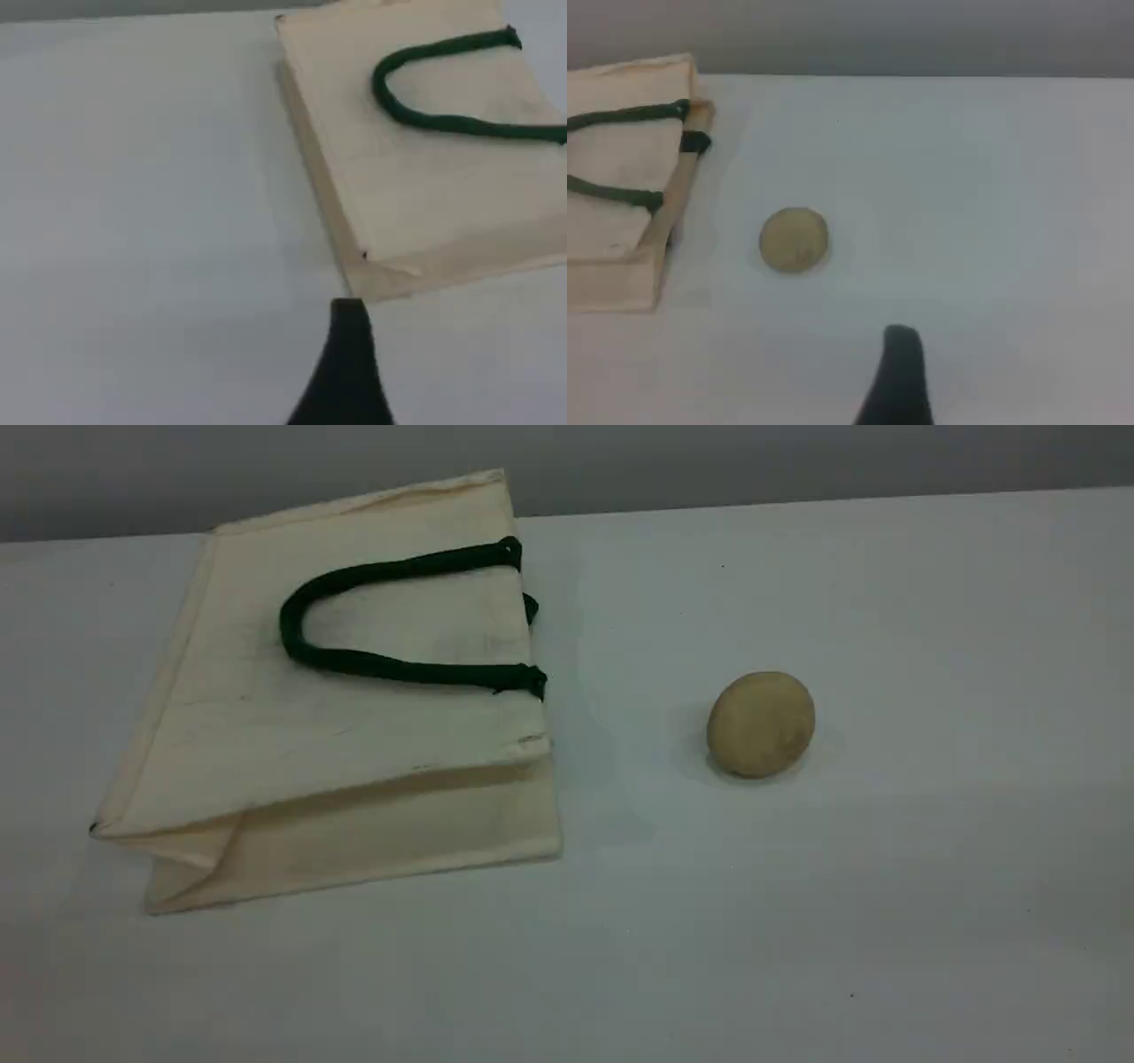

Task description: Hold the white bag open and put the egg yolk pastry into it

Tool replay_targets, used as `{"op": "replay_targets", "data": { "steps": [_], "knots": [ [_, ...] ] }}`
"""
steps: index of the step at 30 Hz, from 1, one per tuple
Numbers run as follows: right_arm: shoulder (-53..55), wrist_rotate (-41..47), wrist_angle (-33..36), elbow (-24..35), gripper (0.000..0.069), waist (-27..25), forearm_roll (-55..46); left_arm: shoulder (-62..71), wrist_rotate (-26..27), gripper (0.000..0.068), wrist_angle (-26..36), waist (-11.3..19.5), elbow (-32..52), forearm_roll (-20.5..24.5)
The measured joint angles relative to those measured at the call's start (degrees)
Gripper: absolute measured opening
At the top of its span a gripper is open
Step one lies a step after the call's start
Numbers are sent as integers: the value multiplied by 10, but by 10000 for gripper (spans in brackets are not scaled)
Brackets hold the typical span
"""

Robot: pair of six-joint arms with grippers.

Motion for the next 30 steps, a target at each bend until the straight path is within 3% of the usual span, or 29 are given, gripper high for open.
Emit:
{"op": "replay_targets", "data": {
  "steps": [11,18,24,30],
  "knots": [
    [26,24,-106,-6,568,0,31,49,-55,548,-37,-21,-32,23],
    [193,15,-159,-81,568,1,30,193,-84,548,-105,-21,-116,33],
    [362,13,-153,-180,568,1,56,369,-84,548,-110,-21,-202,25],
    [489,-3,-166,-220,568,1,58,556,-84,548,-134,-21,-270,26]
  ]
}}
